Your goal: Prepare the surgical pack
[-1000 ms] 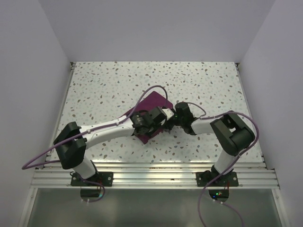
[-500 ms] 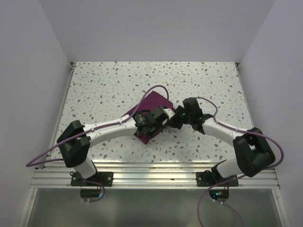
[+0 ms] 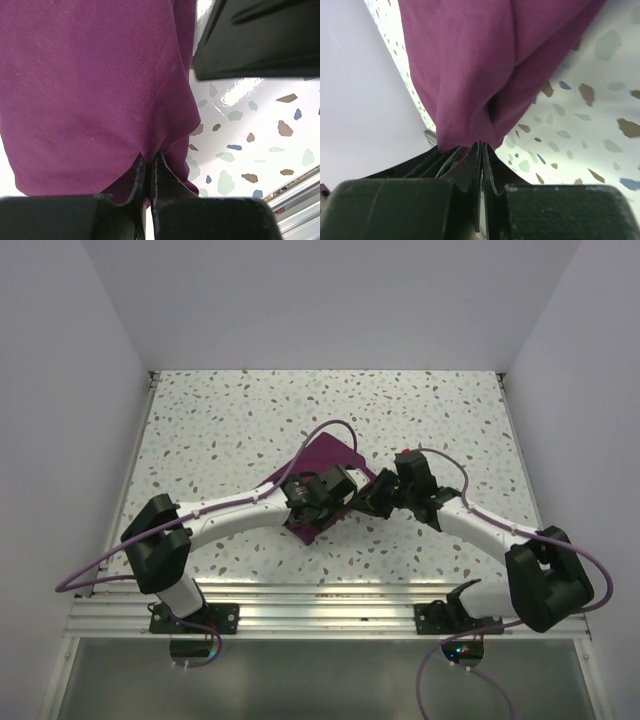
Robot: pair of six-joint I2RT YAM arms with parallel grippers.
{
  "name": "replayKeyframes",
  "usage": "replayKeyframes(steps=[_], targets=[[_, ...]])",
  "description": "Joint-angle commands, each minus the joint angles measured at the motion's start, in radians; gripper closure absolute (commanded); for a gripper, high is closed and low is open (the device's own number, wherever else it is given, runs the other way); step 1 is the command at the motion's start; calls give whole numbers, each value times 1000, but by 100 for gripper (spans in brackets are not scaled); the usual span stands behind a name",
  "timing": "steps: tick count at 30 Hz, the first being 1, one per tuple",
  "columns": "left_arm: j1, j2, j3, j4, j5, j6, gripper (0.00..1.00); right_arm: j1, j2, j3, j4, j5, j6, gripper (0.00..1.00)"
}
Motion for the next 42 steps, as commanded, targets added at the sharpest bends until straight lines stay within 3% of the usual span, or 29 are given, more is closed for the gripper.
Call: replayKeyframes(steps=[1, 23, 31, 42], targets=[[-4, 5, 55, 27, -19, 4, 100, 23, 48, 8, 143, -37, 30, 97], [-4, -1, 100, 24, 32, 3, 100, 96, 320, 11, 450, -2, 150, 100], [-4, 22, 75, 29, 35, -12, 100, 96, 346, 53, 383, 3, 124, 100], [-4, 25, 61, 36, 16, -11, 100, 78, 72, 33, 22, 37, -5, 100]])
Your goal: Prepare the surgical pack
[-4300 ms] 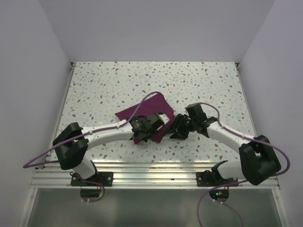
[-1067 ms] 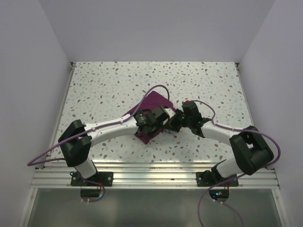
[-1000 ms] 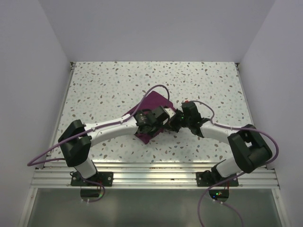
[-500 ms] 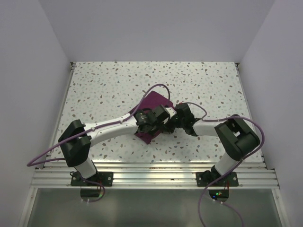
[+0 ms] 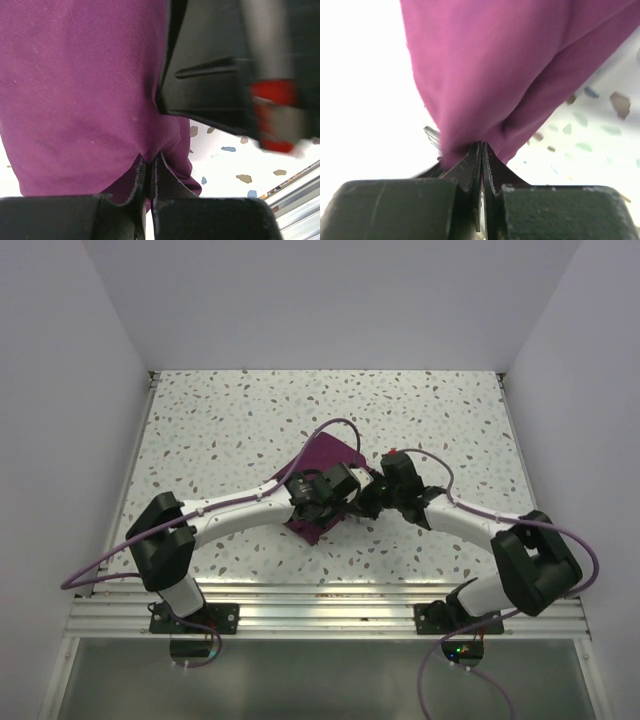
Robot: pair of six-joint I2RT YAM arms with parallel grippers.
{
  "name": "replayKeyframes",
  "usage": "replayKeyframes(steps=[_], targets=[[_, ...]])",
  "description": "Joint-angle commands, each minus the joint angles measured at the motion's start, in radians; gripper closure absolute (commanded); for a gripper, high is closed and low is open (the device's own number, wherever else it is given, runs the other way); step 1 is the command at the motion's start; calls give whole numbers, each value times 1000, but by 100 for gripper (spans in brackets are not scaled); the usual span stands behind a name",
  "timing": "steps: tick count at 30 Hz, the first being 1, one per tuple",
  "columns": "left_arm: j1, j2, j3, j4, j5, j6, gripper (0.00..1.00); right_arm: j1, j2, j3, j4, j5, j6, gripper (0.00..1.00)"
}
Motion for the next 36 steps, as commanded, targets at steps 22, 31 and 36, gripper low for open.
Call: replayKeyframes(steps=[22, 31, 36], targets=[[-4, 7, 52, 45, 16, -9, 100, 41, 95, 33, 107, -36, -19, 100], [-5, 8, 49, 48, 12, -9, 100, 43, 43, 39, 46, -29, -37, 100], [-2, 8, 48, 45, 1, -2, 100, 41, -39, 23, -63, -9, -76, 100]])
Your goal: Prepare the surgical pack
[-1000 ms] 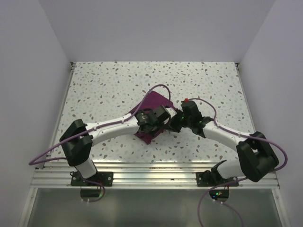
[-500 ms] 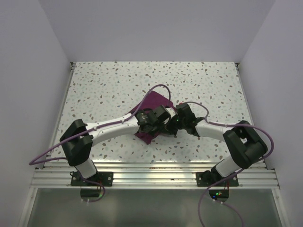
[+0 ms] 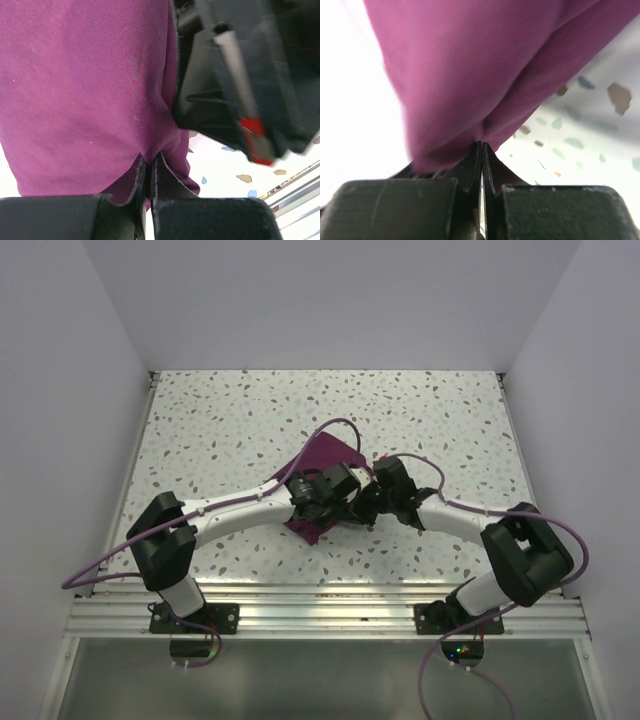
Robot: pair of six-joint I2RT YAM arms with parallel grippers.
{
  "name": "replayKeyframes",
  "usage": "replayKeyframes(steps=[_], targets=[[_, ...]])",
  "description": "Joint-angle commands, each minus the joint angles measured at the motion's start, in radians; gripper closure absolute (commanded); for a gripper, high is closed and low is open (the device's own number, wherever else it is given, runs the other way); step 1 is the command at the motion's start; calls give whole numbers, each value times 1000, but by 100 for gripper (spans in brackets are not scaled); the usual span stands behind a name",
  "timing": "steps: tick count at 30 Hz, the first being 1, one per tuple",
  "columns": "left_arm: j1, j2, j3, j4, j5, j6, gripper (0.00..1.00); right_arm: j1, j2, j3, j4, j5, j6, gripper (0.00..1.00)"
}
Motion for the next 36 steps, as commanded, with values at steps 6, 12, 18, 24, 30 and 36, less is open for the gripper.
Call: replayKeyframes(steps=[6, 12, 18, 24, 30, 36], targets=[[-2, 3, 39, 54, -4, 0, 100, 7, -147, 3, -96, 20, -44, 100], [-2, 1, 42, 54, 0, -4, 100, 8, -95, 29, -53, -3, -31, 100], [-2, -3, 42, 54, 17, -9, 100, 13, -4, 41, 106, -6, 1, 100], [-2, -5, 36, 60, 33, -9, 100, 13, 50, 47, 183, 11, 19, 100], [-2, 4, 28, 66, 60, -9, 100, 11, 131, 30, 309, 10, 77, 100], [-1, -17, -23, 95, 99, -20, 63, 11, 123, 47, 193, 33, 50, 100]])
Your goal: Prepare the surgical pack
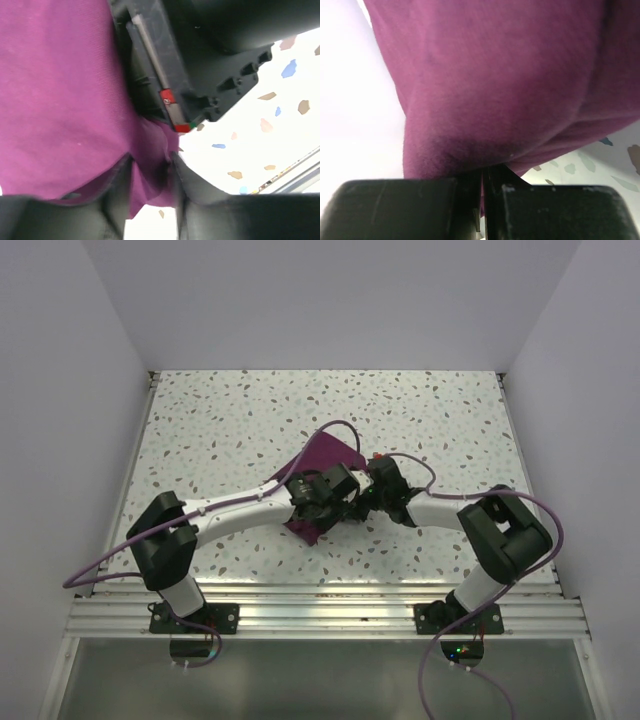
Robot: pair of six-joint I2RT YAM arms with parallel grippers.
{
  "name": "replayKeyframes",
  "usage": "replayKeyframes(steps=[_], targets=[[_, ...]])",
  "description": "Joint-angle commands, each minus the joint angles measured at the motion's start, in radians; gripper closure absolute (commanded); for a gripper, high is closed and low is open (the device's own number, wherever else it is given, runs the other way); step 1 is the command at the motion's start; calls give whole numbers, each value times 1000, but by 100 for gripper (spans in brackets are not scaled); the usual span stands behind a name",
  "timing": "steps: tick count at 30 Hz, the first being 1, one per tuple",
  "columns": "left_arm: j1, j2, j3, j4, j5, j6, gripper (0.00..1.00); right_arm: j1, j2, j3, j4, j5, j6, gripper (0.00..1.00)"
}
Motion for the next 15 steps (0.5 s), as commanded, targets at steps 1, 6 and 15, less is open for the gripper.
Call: replayKeyframes(steps=[1, 6, 15], targets=[[-2, -25, -16, 90, 55, -17, 57, 14, -12, 41, -44, 33, -7, 100], [52, -83, -10, 95, 122, -23, 53, 11, -121, 20, -195, 48, -57, 100], [221, -191, 6, 131, 260, -64, 57, -162, -360, -72, -418, -1, -163, 100]])
